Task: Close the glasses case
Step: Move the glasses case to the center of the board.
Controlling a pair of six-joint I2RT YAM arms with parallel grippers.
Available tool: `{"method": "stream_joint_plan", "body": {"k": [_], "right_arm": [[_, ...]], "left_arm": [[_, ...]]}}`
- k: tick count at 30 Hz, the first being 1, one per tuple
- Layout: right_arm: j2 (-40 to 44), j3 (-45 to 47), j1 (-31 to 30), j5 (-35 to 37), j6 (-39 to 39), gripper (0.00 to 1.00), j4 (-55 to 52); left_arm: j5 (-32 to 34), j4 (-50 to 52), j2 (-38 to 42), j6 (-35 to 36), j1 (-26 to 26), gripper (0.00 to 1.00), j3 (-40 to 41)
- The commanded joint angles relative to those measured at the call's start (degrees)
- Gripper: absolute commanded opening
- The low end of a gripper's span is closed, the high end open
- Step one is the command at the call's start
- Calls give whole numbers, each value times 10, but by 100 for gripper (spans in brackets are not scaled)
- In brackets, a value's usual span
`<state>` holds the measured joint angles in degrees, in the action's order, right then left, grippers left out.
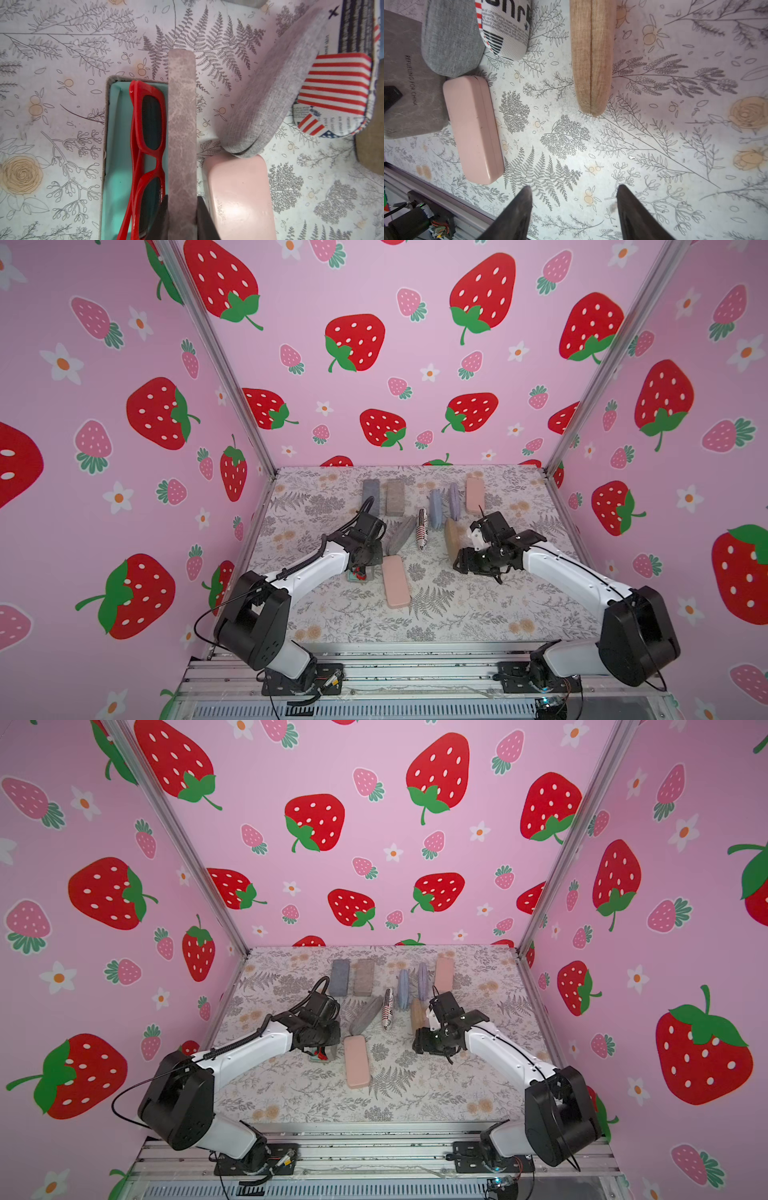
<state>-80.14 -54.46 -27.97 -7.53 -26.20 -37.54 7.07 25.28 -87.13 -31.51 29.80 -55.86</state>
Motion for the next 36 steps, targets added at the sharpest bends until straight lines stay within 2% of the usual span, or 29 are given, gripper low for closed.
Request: {"method": "stream_joint_plan", "body": {"k": [1,15,25,27,30,33,34,36], "right_arm": [[-2,-5,-6,-10,-7,66,-6],[-17,-38,-28,-7,-10,66,-16],[-41,-92,-61,-8,-16,64,-25],[-53,-109,-70,-10,-18,57,-26],[-75,-134,-80,-20,-22,30,-22],[-103,-160,-92,-32,-27,9,-14],[-113,-169,-95,-37,-29,4,-12],[-138,-190,-105,-47,-32,0,-6]], "left_arm": [[20,-11,3,-13,1,23,5],[34,2,22,-9,1,33,2],[66,35,71,6,-12,34,-2],[63,32,83,5,-24,31,7],[40,25,96,0,-51,22,25],[12,16,97,-4,-80,10,44],[4,13,95,-5,-89,3,49],[-13,9,87,-7,-105,0,59]]}}
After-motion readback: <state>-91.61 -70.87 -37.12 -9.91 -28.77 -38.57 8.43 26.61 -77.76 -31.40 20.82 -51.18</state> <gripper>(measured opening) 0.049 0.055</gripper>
